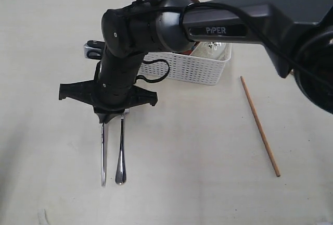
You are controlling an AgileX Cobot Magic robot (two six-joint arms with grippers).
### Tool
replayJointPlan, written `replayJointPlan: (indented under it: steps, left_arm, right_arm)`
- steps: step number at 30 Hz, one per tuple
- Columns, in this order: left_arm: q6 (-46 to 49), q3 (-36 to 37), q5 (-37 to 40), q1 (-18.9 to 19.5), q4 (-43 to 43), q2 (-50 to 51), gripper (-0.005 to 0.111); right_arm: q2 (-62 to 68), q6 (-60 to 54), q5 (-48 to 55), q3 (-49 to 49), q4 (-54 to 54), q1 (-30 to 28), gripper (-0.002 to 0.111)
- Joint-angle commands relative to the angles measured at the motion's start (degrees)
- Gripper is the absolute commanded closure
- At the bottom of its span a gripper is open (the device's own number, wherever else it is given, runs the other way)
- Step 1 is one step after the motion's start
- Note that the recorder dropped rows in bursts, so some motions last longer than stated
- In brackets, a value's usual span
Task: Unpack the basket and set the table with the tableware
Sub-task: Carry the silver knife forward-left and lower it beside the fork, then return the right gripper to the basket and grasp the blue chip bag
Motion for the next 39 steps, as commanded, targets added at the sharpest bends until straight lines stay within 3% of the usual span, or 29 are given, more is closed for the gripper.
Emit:
replayJointPlan:
  steps: [1,7,10,13,15,24,26,29,32,35,39]
  left_arm:
    - [-0.2,0.1,-0.45,0.31,-0.56,-0.15,0.107]
    - [-0.2,0.1,-0.45,0.31,-0.56,-0.15,0.107]
    - [-0.2,0.1,-0.45,0.31,-0.56,-0.15,0.107]
    - [-0.2,0.1,-0.45,0.31,-0.56,-0.15,0.107]
    - [-0.2,0.1,-0.45,0.31,-0.56,-0.15,0.107]
    - [-0.2,0.1,-0.45,0.31,-0.56,-0.15,0.107]
    - [-0.2,0.1,-0.45,0.31,-0.56,-0.15,0.107]
    - [-0.2,0.1,-0.45,0.31,-0.56,-0.15,0.107]
    - [-0.2,0.1,-0.45,0.31,-0.56,-0.15,0.107]
    - [-0.2,0.1,-0.45,0.31,-0.56,-0.15,0.107]
    - [-0.2,0.1,-0.45,0.31,-0.56,-0.15,0.107]
  right_arm:
    - [-0.28,0.82,-1.92,-0.03,-0.24,-0.31,0.108]
    - [-0.28,0.82,-0.39,-0.03,-0.24,-0.31,0.108]
    - [-0.28,0.82,0.33,-0.03,-0.24,-0.31,0.096]
    - [-0.28,0.82,0.73,-0.36,-0.37,-0.31,0.072]
    - [-0.28,0.82,1.92,-1.72,-1.29,-0.31,0.066]
    - [-0.49,0.51,25.16,-25.33,-21.4,-0.31,0.066]
    - [-0.49,0.51,25.16,-30.37,-27.58,-0.65,0.066]
    - [-0.75,0.08,25.16,-34.67,-26.39,-4.23,0.066]
    - [-0.75,-5.75,25.16,-34.15,-22.48,-9.77,0.066]
    - [0.43,-19.42,25.16,-34.05,-21.25,-15.1,0.066]
    - [4.02,-38.14,25.16,-34.0,-20.97,-16.79,0.066]
